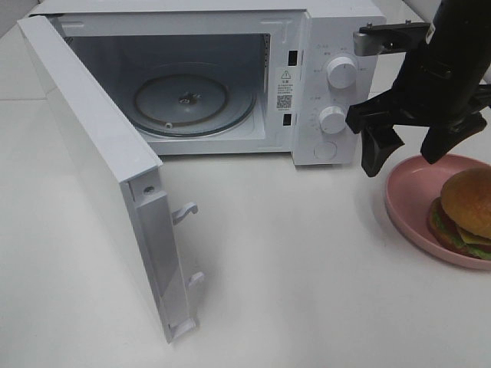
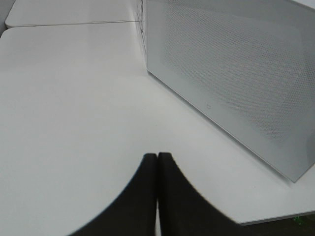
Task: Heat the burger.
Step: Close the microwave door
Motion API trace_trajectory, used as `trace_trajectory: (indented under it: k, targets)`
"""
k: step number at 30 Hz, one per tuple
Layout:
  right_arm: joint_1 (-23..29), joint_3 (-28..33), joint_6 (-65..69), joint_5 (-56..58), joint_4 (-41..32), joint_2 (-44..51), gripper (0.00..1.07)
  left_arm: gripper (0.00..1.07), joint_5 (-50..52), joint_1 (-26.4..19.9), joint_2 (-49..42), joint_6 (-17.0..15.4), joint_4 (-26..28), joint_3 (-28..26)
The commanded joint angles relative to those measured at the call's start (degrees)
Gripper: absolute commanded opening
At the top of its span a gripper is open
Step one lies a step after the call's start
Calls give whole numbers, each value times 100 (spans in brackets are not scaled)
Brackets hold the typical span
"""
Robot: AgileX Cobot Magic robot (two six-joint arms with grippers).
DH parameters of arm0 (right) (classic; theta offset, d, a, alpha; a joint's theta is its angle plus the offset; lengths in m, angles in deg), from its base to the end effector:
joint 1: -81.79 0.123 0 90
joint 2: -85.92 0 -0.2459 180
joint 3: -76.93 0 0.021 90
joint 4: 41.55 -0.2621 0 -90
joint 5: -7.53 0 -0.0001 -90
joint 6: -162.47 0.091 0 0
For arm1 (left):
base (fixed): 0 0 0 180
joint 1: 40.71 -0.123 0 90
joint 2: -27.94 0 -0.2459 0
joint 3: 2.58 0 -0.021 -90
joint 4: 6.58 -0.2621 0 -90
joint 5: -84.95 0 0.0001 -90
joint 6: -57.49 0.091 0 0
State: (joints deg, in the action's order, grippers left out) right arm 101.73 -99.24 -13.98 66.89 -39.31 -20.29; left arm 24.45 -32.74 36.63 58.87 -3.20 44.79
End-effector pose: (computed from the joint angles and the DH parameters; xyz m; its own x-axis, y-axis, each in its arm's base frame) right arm 0.3195 0.1126 0.1996 -0.9372 -0.2953 -0.1855 -0.2959 0.9549 -0.0253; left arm 0.0428 -0.0107 0.2832 -0.4431 0.0570 -0.8947 0.1817 0.9830 -0.0274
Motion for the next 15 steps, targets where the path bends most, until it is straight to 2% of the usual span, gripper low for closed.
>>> trace_trajectory:
  k: [1, 9, 11, 15]
  targets:
    - [-103, -109, 63, 269, 23, 86, 75, 0, 80, -6, -40, 0, 29, 11]
    - [-882, -115, -6, 625, 11, 670, 75, 0, 80, -6, -40, 0, 29, 11]
    - [-1278, -109, -40, 831, 23, 1117, 75, 0, 80, -6, -40, 0, 29, 11]
    - [-1484, -80, -57, 1054, 23, 1478, 75, 0, 80, -6, -40, 0, 29, 11]
